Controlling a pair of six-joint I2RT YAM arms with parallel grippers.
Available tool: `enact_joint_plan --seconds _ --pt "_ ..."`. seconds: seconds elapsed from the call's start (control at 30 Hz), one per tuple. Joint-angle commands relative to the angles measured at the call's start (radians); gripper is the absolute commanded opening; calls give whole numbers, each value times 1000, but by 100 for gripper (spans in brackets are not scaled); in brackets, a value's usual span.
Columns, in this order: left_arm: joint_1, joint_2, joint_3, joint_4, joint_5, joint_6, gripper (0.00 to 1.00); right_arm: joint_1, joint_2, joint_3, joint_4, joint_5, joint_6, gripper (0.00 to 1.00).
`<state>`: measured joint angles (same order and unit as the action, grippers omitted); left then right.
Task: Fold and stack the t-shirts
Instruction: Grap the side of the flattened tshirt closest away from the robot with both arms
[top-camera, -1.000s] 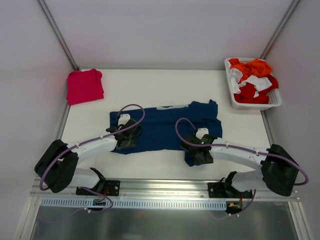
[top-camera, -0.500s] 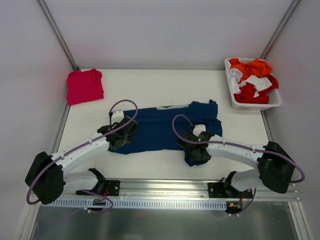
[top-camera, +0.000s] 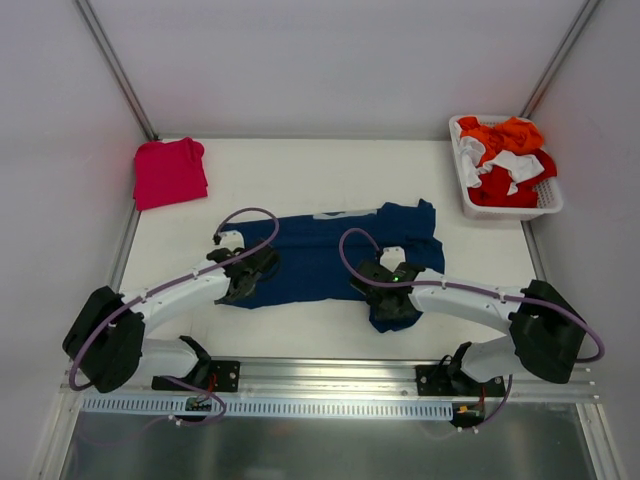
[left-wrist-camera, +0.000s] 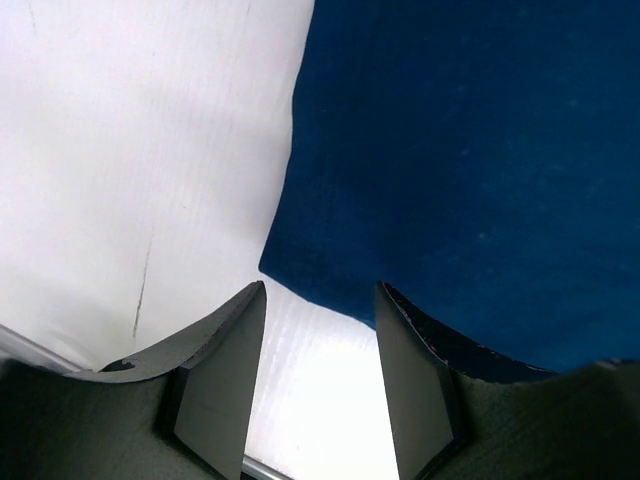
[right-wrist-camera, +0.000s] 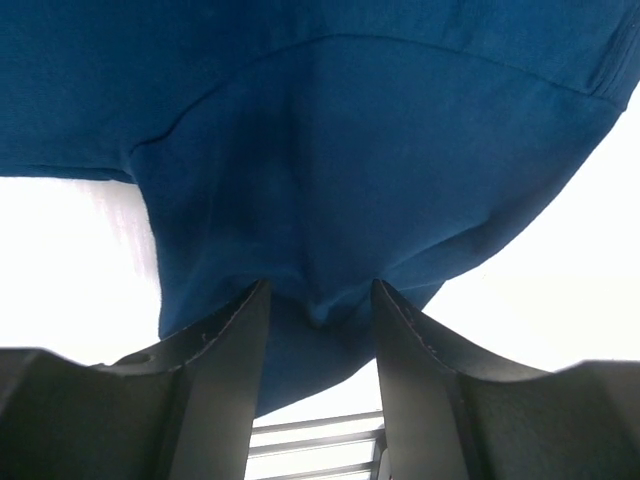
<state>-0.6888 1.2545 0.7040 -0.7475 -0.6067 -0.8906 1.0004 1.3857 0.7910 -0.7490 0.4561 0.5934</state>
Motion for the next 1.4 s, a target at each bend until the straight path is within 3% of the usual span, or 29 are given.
enact_joint_plan --seconds 0.0,0.3,0.77,1.03,1.37 --pt "-14 72 21 -35 -36 -38 48 6 -48 -4 4 10 2 49" --pt "-34 210 68 -16 -12 -42 48 -58 -97 -35 -30 42 11 52" --pt "-34 194 58 23 4 1 48 -128 -17 -33 -1 -5 -34 53" --pt "-34 175 69 25 -2 24 47 -126 -198 -72 -116 16 9 52" --pt "-34 232 72 34 7 25 46 -125 -246 -107 -171 15 36 52"
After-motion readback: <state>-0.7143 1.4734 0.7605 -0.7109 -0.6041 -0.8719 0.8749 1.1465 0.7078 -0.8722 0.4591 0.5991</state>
